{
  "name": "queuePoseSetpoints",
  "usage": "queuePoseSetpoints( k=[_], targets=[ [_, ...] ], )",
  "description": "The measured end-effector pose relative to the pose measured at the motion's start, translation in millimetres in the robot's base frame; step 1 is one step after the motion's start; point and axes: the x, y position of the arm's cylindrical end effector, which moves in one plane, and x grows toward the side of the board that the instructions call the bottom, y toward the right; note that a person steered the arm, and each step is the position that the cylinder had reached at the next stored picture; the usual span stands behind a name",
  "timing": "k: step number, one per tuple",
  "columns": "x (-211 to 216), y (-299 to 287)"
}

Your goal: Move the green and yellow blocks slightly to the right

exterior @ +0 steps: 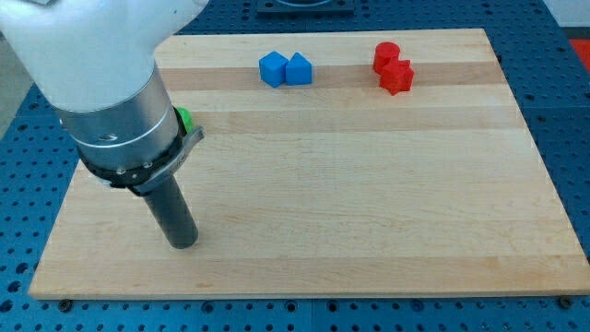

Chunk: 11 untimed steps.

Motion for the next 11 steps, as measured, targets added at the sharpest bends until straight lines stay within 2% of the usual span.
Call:
queuePoseSetpoints(
  k=[3, 4, 5, 6, 9, 10, 11],
  targets=[
    [-0.3, 0.7],
    [-16.2, 7.6],
    [-23.0, 62.3],
    [-33.2, 77.7],
    [-178.1, 105.5],
    [-220.7, 94.1],
    [-244.5, 63.9]
  ],
)
